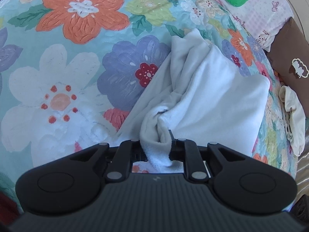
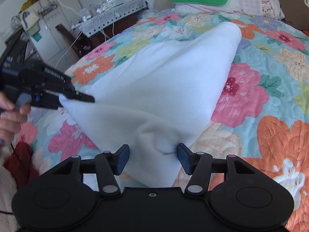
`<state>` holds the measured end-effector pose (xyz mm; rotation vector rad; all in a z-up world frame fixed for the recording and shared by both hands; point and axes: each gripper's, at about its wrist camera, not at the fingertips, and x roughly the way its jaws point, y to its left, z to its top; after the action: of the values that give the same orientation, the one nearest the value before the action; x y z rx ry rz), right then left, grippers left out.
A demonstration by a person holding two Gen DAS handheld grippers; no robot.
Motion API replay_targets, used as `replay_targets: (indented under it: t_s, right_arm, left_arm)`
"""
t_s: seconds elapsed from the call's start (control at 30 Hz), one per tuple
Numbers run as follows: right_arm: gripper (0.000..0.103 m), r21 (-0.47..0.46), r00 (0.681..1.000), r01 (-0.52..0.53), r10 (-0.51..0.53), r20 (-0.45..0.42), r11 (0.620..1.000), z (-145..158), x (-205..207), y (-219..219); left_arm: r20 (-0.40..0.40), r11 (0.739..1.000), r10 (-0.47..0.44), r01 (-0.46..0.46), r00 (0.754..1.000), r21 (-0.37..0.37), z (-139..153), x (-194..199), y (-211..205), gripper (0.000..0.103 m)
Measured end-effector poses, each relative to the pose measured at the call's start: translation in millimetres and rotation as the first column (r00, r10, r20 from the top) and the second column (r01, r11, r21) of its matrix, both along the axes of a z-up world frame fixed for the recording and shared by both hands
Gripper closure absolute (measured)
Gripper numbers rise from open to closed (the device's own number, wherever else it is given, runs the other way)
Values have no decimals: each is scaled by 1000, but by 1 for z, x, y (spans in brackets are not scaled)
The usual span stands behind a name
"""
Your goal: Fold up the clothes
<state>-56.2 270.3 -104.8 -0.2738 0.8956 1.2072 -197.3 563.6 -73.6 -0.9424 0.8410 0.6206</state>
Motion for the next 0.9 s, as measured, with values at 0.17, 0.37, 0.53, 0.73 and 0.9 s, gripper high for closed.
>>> replay_targets:
  t_s: [0.17,0.37,0.53,0.73,0.9]
  right_arm:
    - [41,-26,999,-49,49,19,998,1,-1,-2]
    - [39,-126,993,-93,102,59,988,10,-13,7]
    - [38,-154,989,-122,133,60,980,23,-16,13]
    - [40,-12,1000,-31,31,4,999,65,24,3]
    - [40,28,992,99,-96,-79,995,73,76,10]
  left_arm:
    - [-4,999,15,-15,1000,40,13,-8,3,81]
    - [69,993,-19,11,997,118,35,-16,17,71]
    - [29,950,-182,168,983,262,49,20,25,62]
    - [-9,875,-373,354,928,330,44,79,48,56]
    - [-47,851,-442,435,896,296,27,118,65,53]
